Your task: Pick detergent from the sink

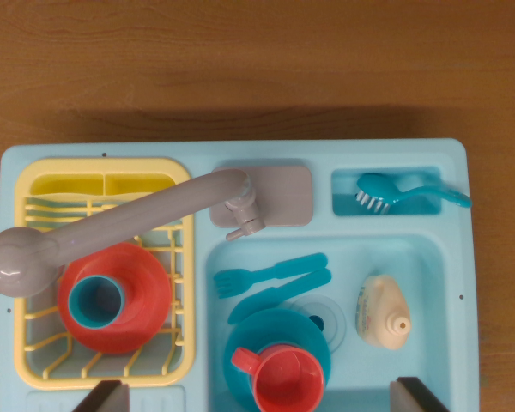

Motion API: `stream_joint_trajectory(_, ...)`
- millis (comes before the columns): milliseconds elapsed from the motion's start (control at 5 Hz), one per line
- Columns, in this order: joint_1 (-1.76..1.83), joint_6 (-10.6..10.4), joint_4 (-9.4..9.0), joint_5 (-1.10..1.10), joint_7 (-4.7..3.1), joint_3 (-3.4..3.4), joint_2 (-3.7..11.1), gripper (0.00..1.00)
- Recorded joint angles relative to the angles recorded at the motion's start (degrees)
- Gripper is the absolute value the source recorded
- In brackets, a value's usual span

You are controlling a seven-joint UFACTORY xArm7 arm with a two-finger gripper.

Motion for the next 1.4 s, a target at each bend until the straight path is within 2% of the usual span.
stream_joint_trajectory(800,-0.01,-0.1,-0.04,0.01,-0.02,-0.01,0.02,0.0)
stream_joint_trajectory(1200,-0.1,-0.5,-0.42,0.07,-0.29,-0.11,0.22,0.0)
stream_joint_trajectory(1400,-0.26,-1.4,-1.14,0.19,-0.78,-0.31,0.6,0.0)
